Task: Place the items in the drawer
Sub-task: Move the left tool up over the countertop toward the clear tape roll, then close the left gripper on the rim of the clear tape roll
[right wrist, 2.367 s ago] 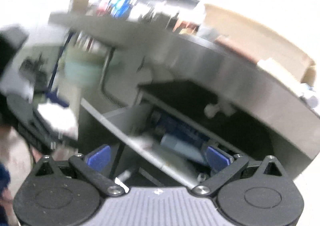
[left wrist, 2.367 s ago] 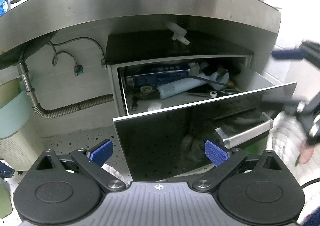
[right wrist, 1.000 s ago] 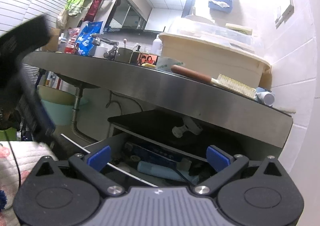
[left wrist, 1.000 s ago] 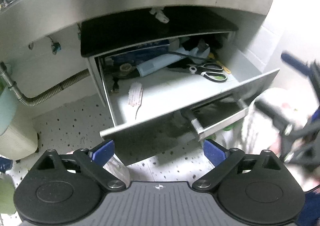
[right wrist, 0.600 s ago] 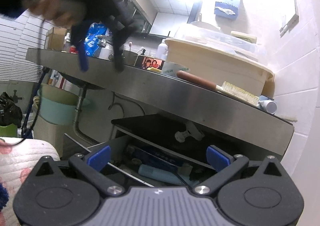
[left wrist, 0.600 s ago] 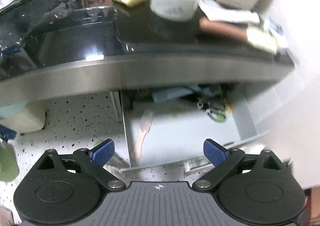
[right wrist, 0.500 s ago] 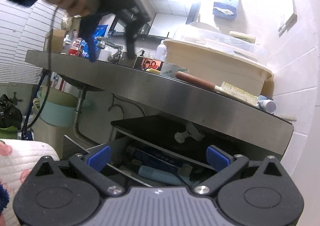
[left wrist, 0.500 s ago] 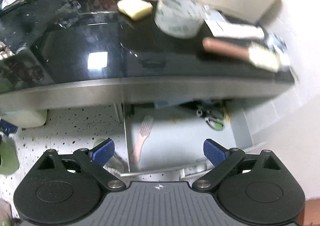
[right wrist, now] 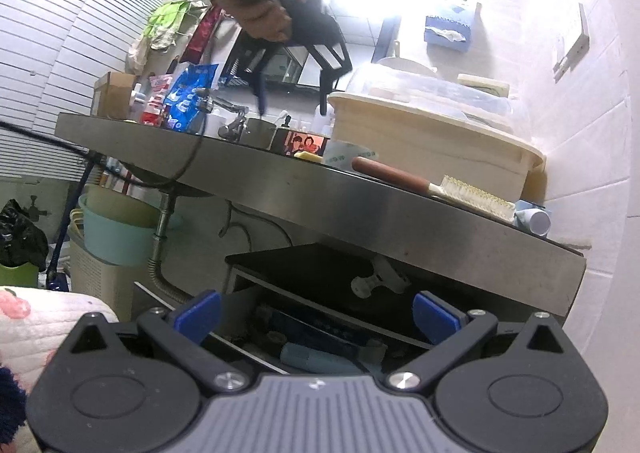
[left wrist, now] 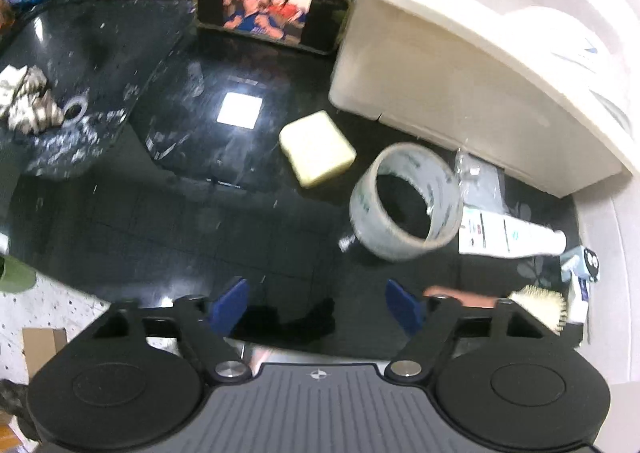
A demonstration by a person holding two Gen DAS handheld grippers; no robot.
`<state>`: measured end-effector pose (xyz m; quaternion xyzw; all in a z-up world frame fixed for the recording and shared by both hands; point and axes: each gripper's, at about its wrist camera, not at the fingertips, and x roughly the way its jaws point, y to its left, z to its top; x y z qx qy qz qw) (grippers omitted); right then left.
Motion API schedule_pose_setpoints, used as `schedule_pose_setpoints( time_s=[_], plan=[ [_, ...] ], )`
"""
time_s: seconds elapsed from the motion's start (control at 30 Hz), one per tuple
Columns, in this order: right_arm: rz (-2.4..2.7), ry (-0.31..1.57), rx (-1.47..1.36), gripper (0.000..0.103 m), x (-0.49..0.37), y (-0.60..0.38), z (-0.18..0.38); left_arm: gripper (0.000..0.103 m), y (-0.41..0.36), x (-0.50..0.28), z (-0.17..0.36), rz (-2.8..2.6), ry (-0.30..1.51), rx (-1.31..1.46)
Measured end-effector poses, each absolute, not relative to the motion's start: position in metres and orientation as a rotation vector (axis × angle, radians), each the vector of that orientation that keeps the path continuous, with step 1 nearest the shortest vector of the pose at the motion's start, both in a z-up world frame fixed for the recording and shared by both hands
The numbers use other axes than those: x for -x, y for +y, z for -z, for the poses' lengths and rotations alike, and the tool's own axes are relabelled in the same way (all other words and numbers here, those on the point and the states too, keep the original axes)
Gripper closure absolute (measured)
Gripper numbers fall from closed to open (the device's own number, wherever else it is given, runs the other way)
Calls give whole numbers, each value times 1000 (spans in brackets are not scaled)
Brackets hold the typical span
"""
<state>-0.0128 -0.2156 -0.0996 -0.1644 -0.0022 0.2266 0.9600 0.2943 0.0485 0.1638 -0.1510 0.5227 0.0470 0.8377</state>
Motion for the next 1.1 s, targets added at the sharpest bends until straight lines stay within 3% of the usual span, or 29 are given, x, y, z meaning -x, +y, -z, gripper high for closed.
schedule_pose_setpoints(
  time_s=[0.27,0.87,1.1],
  plan=[
    [-464,-15,330,0,15,-217,100,35,42,-327,-170,-136,1087,330],
    [-471,-25,345,0,17,-215,101,88,18,-362,-144,-211,1170,344],
    [-470,-26,346,0,18,-216,101,91,15,-366,-141,-241,1170,348]
  ],
)
